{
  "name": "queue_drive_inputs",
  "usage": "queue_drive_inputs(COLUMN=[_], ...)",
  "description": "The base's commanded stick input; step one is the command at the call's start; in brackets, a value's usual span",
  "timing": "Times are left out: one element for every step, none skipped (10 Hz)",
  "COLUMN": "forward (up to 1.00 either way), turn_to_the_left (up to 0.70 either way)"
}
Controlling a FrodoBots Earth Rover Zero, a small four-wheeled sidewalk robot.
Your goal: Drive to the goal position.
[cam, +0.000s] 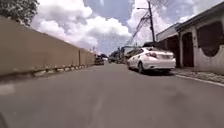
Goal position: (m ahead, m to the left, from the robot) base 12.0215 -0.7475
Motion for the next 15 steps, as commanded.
queue_drive_inputs(forward=[1.00,1.00,1.00,1.00,1.00,1.00,1.00,1.00,1.00,1.00,1.00,1.00,1.00,1.00,1.00], turn_to_the_left=[0.00,0.00,0.00,0.00,0.00,0.00,0.00,0.00,0.00,0.00,0.00,0.00,0.00,0.00,0.00])
